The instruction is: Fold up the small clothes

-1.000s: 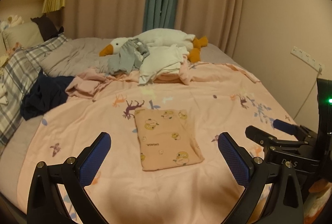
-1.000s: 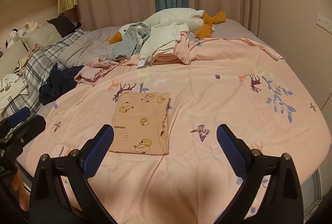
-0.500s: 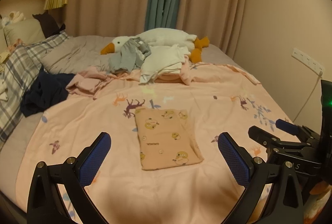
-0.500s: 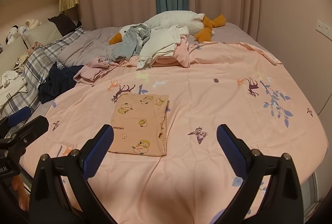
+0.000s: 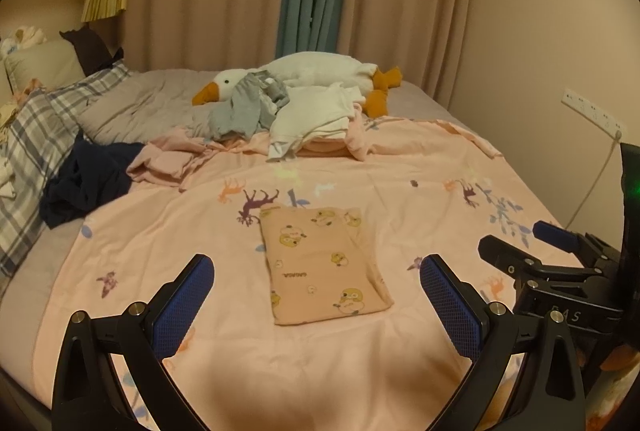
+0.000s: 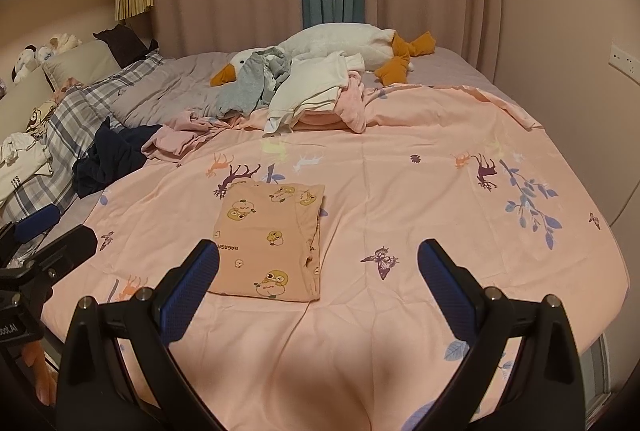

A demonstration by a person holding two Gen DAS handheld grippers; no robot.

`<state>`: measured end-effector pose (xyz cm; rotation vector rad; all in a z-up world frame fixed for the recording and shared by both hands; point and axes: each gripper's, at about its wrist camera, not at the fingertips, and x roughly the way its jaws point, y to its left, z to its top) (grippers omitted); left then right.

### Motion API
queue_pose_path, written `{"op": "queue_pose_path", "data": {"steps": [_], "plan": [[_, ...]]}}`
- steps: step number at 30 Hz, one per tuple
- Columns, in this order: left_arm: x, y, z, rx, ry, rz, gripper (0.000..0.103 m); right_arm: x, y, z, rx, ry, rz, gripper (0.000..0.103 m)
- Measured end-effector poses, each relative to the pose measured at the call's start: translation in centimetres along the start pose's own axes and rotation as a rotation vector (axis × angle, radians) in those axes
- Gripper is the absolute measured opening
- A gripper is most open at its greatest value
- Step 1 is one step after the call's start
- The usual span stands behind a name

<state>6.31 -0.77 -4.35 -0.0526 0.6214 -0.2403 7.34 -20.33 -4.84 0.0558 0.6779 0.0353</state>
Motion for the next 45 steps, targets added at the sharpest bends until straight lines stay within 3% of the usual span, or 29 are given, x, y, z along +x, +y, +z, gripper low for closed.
{"op": "queue_pose_path", "data": {"steps": [45], "plan": [[0.03, -0.27, -0.09, 0.060, 0.009, 0.016, 0.102, -0.15, -0.09, -0.29, -0.008, 0.004, -0.030, 0.100]]}}
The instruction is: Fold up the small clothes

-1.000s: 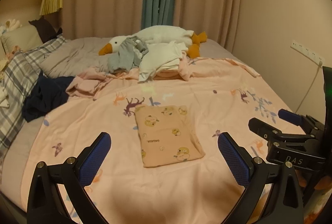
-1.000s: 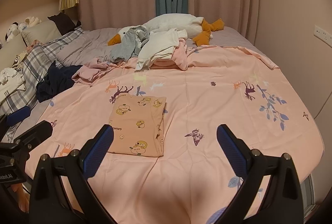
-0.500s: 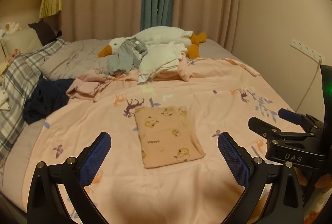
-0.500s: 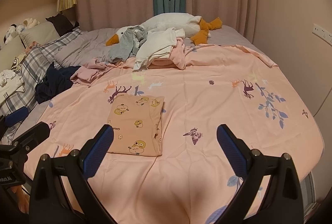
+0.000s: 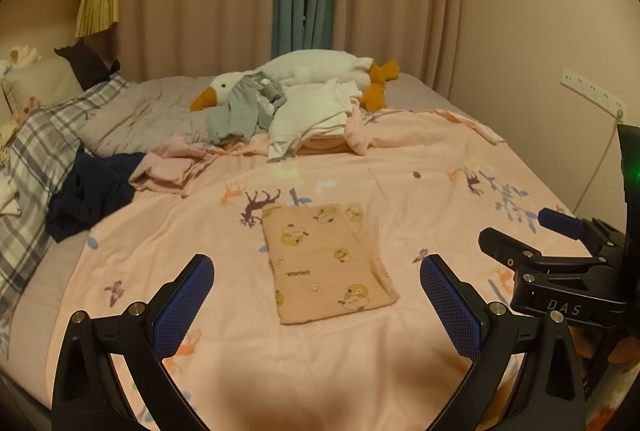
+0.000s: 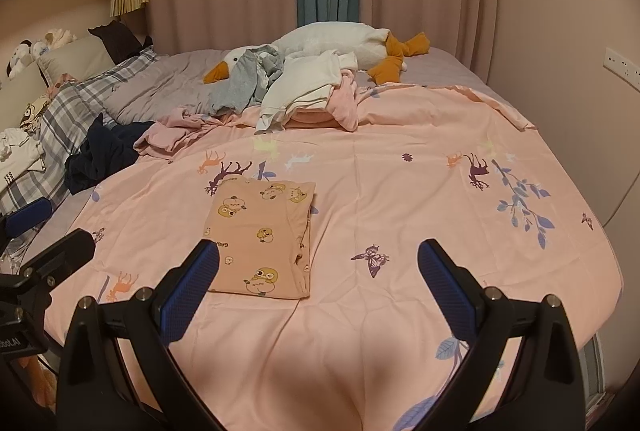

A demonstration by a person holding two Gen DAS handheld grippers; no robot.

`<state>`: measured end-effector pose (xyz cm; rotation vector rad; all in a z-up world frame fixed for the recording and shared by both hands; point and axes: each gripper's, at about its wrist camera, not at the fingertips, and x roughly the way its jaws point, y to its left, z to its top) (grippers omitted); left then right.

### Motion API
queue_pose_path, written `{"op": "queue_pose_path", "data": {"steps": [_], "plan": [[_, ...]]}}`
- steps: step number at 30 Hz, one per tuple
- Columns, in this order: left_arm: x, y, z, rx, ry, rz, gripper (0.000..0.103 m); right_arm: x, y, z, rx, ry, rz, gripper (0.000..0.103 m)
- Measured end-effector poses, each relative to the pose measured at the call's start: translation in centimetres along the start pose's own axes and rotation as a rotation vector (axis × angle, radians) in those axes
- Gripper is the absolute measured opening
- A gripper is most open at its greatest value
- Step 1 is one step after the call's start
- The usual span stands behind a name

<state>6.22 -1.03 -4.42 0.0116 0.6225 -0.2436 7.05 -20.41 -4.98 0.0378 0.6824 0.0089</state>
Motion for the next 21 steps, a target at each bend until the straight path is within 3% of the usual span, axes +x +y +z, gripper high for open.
{"op": "queue_pose_path", "data": {"steps": [21], "plan": [[0.29, 0.69, -0.32, 0.006, 0.016, 0.002, 0.102, 0.23, 0.33, -0.39, -0.013, 0.005, -0.006, 0.100]]}}
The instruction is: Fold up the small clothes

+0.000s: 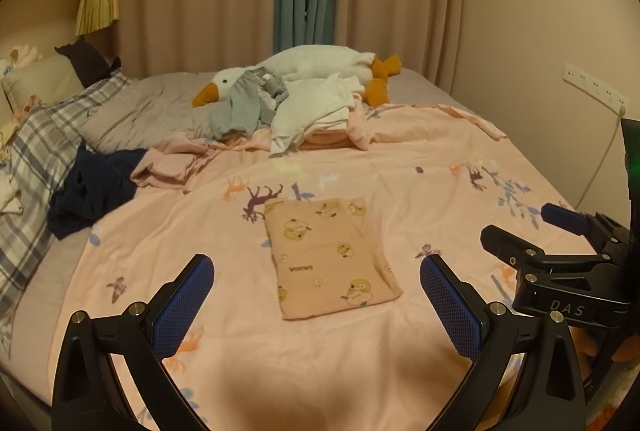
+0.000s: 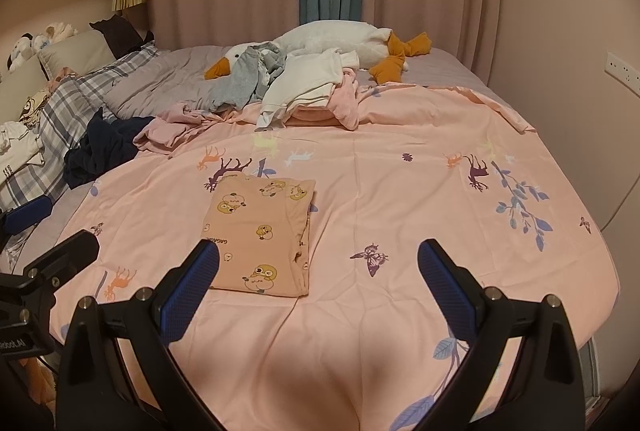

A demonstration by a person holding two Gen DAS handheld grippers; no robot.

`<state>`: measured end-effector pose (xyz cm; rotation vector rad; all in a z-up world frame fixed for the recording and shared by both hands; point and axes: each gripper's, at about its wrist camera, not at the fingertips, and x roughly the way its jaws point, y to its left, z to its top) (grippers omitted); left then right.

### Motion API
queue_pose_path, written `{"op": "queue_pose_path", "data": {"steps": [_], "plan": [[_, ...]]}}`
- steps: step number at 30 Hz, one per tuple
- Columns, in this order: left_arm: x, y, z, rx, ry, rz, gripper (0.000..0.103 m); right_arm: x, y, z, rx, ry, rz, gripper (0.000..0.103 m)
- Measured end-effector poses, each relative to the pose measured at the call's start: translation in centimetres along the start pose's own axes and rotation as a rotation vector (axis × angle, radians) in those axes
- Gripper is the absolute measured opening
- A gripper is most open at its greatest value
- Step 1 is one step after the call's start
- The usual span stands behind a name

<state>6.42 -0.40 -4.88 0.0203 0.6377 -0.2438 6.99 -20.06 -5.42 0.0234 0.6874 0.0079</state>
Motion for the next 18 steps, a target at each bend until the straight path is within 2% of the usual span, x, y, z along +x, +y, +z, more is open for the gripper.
{"op": "queue_pose_path", "data": {"steps": [18], "plan": [[0.02, -0.09, -0.03, 0.007, 0.000, 0.006, 0.102, 0.36, 0.02, 0.30, -0.025, 0.007, 0.010, 0.100]]}}
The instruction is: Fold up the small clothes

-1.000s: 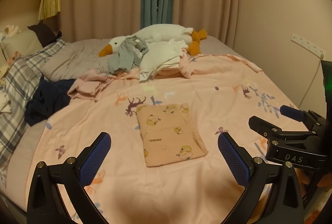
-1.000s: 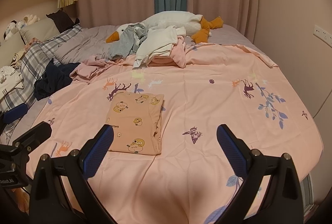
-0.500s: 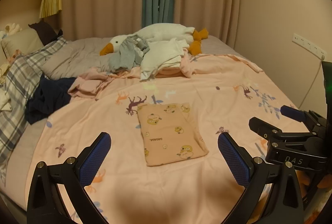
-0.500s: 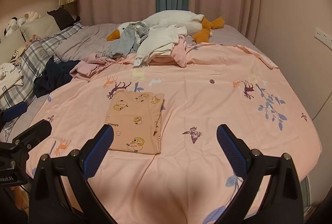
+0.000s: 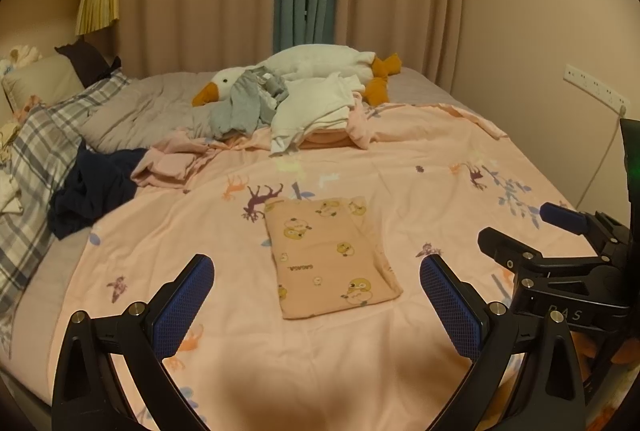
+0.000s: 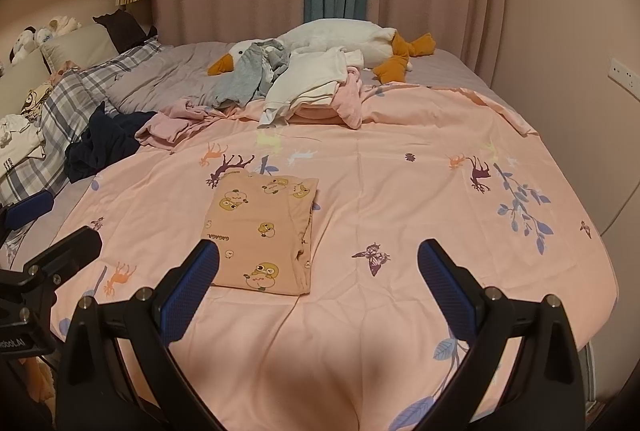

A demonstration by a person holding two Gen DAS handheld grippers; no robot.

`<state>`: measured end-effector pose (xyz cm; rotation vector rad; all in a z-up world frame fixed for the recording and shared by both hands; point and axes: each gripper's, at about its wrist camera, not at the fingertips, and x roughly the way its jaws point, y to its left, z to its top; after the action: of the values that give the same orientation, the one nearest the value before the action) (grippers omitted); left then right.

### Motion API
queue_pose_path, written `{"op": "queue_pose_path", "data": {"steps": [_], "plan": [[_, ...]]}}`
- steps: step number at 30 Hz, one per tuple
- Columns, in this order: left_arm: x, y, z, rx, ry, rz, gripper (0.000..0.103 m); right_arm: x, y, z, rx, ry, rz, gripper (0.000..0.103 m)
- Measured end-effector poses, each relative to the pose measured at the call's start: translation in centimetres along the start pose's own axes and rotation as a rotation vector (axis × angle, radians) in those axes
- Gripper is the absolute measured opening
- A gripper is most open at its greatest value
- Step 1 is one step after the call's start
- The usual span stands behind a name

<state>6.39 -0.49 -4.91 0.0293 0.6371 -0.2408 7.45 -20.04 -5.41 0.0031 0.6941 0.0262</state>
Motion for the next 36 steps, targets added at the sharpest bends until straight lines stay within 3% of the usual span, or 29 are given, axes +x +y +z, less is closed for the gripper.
{"op": "queue_pose_path", "data": {"steps": [36], "plan": [[0.18, 0.09, -0.11, -0.009, 0.008, -0.014, 0.102, -0.03, -0.32, 0.01, -0.004, 0.003, 0.000, 0.100]]}}
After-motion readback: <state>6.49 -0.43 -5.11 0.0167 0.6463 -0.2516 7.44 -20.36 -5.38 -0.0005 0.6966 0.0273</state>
